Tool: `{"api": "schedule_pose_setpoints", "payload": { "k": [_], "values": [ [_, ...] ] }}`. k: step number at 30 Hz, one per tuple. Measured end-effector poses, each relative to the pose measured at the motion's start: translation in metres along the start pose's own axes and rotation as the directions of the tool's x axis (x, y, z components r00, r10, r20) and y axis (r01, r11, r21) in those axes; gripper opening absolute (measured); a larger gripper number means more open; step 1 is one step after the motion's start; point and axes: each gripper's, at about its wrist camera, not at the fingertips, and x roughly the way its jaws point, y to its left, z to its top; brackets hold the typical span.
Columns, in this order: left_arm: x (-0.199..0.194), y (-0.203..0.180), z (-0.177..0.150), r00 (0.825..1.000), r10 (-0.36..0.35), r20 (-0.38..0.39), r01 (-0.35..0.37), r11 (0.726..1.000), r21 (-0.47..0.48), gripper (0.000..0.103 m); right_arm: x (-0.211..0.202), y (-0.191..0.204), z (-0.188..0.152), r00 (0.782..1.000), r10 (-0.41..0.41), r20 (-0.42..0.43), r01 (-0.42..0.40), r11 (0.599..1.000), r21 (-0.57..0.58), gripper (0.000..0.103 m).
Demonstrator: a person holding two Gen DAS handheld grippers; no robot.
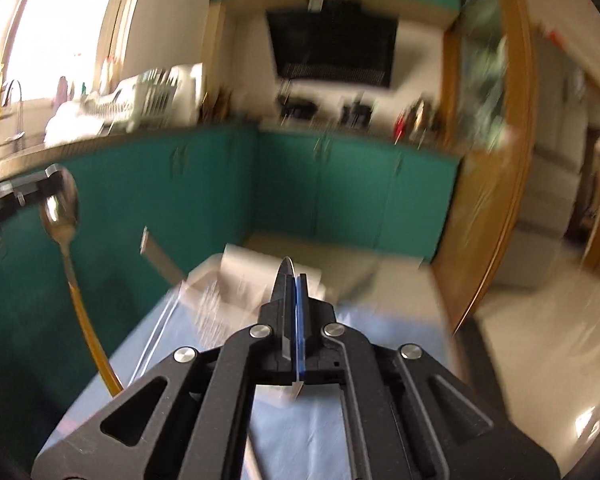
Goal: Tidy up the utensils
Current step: 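Lift both spoons and lower them into the white utensil holder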
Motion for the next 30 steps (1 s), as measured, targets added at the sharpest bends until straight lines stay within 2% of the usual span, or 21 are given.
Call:
{"api": "schedule_pose_setpoints", "payload": {
  "k": [2, 6, 10, 13, 17, 22, 25, 27, 30],
  "values": [
    [0.013, -0.005, 0.025, 0.997, 0.057, 0.045, -0.058, 0.998, 0.025, 0.002, 0.011, -0.001, 0.023, 0.994, -0.089, 0.069, 0.091, 0.996, -0.020, 0.001],
    [0.060, -0.015, 0.049, 0.987, 0.149, 0.053, -0.152, 0.987, 0.053, 0.002, 0.046, -0.007, 0.045, 0.977, -0.188, 0.100, 0.189, 0.982, 0.002, 0.001],
    [0.110, -0.031, 0.035, 0.980, 0.197, -0.013, -0.195, 0.976, 0.093, 0.003, 0.089, 0.005, 0.037, 0.952, -0.288, 0.100, 0.296, 0.952, -0.078, 0.001],
    [0.137, -0.038, 0.014, 0.976, 0.208, -0.068, -0.199, 0.972, 0.123, 0.003, 0.109, 0.011, 0.024, 0.947, -0.311, 0.081, 0.319, 0.937, -0.139, 0.001],
    [0.164, -0.037, -0.010, 0.971, 0.192, -0.142, -0.177, 0.978, 0.114, 0.003, 0.118, 0.022, 0.010, 0.945, -0.317, 0.074, 0.326, 0.924, -0.202, 0.001],
    [0.171, -0.034, -0.023, 0.967, 0.177, -0.182, -0.163, 0.983, 0.088, 0.005, 0.126, 0.022, 0.004, 0.957, -0.287, 0.030, 0.287, 0.937, -0.201, 0.002],
    [0.159, -0.030, -0.021, 0.972, 0.179, -0.152, -0.169, 0.983, 0.075, 0.005, 0.112, 0.021, 0.003, 0.967, -0.253, 0.025, 0.254, 0.956, -0.150, 0.005],
    [0.153, -0.026, -0.016, 0.976, 0.171, -0.138, -0.164, 0.985, 0.057, 0.005, 0.100, 0.017, 0.006, 0.976, -0.216, 0.030, 0.218, 0.971, -0.098, 0.011],
    [0.129, -0.015, -0.011, 0.981, 0.155, -0.119, -0.154, 0.988, 0.015, 0.006, 0.066, 0.005, 0.014, 0.985, -0.163, 0.062, 0.165, 0.986, -0.028, 0.016]
  ]
}}
